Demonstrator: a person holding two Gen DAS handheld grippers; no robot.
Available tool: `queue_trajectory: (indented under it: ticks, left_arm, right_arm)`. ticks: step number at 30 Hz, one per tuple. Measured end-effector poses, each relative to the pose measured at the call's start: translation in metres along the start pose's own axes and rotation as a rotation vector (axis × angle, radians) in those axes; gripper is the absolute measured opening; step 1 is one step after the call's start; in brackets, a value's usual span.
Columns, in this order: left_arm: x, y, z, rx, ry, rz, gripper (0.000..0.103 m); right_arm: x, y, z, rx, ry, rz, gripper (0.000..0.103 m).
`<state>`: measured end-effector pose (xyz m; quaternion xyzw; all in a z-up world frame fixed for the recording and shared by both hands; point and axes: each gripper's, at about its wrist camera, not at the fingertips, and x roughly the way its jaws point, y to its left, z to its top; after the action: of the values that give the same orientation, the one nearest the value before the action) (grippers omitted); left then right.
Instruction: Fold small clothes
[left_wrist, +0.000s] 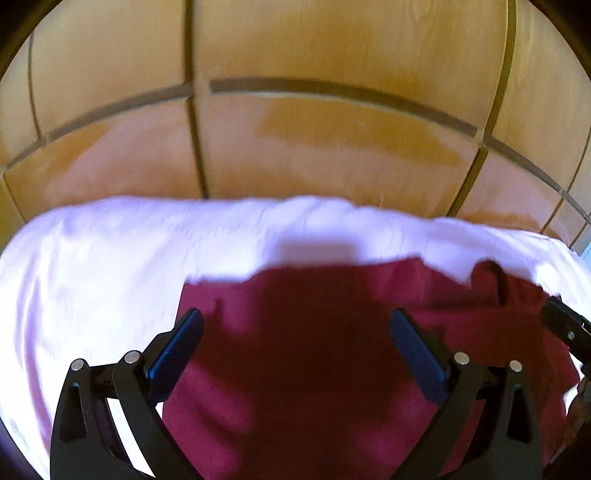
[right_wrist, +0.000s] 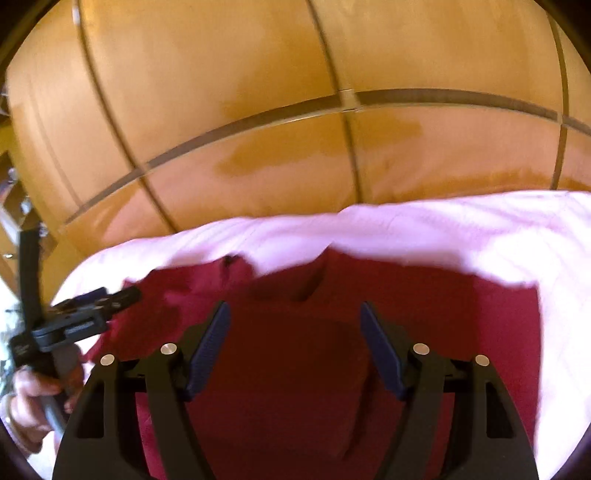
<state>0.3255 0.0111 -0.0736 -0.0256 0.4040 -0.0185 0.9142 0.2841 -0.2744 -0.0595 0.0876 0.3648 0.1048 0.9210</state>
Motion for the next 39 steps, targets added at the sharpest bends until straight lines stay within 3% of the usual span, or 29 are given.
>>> queue_trajectory:
  ticks: [2, 5, 8, 10, 13, 15, 16, 17, 18, 20, 22, 24, 26, 30, 34, 35, 36, 37, 38, 39]
  left_arm:
    - [0.01, -0.008, 0.019, 0.038, -0.007, -0.003, 0.1]
    - [0.033, -0.027, 0.032, 0.12, 0.051, -0.04, 0.1]
    - [0.056, -0.042, 0.035, 0.244, 0.104, -0.073, 0.1]
    - [0.069, -0.047, 0.032, 0.314, 0.145, -0.112, 0.093]
    - [0.089, -0.054, 0.029, 0.333, 0.2, -0.138, 0.077]
    - [0.084, -0.047, 0.022, 0.286, 0.17, -0.21, 0.054]
    - [0.08, -0.046, 0.018, 0.291, 0.16, -0.23, 0.046]
    - [0.077, -0.047, 0.017, 0.297, 0.153, -0.239, 0.02]
    - [0.072, -0.048, 0.014, 0.304, 0.148, -0.255, 0.01]
    - [0.054, -0.048, 0.008, 0.318, 0.079, -0.233, 0.009]
    - [0.037, -0.042, 0.002, 0.29, -0.005, -0.224, 0.008]
    - [0.028, -0.028, -0.002, 0.234, -0.055, -0.2, 0.008]
    - [0.039, -0.025, -0.006, 0.209, -0.044, -0.165, 0.008]
    - [0.059, -0.034, -0.014, 0.24, 0.005, -0.106, 0.01]
    - [0.068, -0.048, -0.015, 0.305, 0.018, -0.012, 0.019]
    - [0.071, -0.056, -0.014, 0.318, 0.015, 0.015, 0.027]
    - [0.074, -0.064, -0.009, 0.331, 0.008, 0.056, 0.044]
    - [0.07, -0.064, -0.008, 0.337, -0.001, 0.105, 0.054]
    - [0.063, -0.061, -0.005, 0.329, -0.007, 0.124, 0.068]
    - [0.057, -0.056, -0.004, 0.306, -0.009, 0.107, 0.072]
  right_arm:
    - [0.015, -0.003, 0.018, -0.035, 0.014, -0.04, 0.071]
    - [0.044, -0.01, 0.036, -0.073, 0.108, -0.07, 0.071]
    - [0.072, -0.018, 0.045, -0.084, 0.202, -0.054, 0.071]
    - [0.086, -0.023, 0.046, -0.097, 0.248, -0.03, 0.07]
    - [0.093, -0.024, 0.043, -0.14, 0.257, -0.037, 0.061]
    - [0.09, -0.021, 0.039, -0.171, 0.235, -0.048, 0.023]
    - [0.088, -0.019, 0.036, -0.19, 0.221, -0.064, 0.016]
    - [0.085, -0.017, 0.033, -0.206, 0.207, -0.061, 0.008]
    - [0.081, -0.017, 0.031, -0.218, 0.186, -0.061, 0.007]
    - [0.067, -0.015, 0.029, -0.232, 0.13, -0.073, 0.007]
    - [0.043, -0.016, 0.028, -0.21, 0.019, -0.081, 0.007]
    - [0.033, -0.021, 0.027, -0.176, -0.034, -0.106, 0.006]
    - [0.039, -0.029, 0.023, -0.157, -0.018, -0.132, 0.007]
    - [0.069, -0.039, 0.016, -0.101, 0.101, -0.151, 0.007]
    - [0.079, -0.036, 0.017, -0.099, 0.118, -0.17, 0.007]
    - [0.08, -0.034, 0.017, -0.103, 0.116, -0.176, 0.008]
    - [0.081, -0.032, 0.017, -0.107, 0.118, -0.181, 0.009]
    - [0.082, -0.03, 0.019, -0.11, 0.12, -0.18, 0.01]
    - [0.079, -0.031, 0.02, -0.106, 0.12, -0.174, 0.017]
    - [0.07, -0.033, 0.022, -0.089, 0.109, -0.17, 0.029]
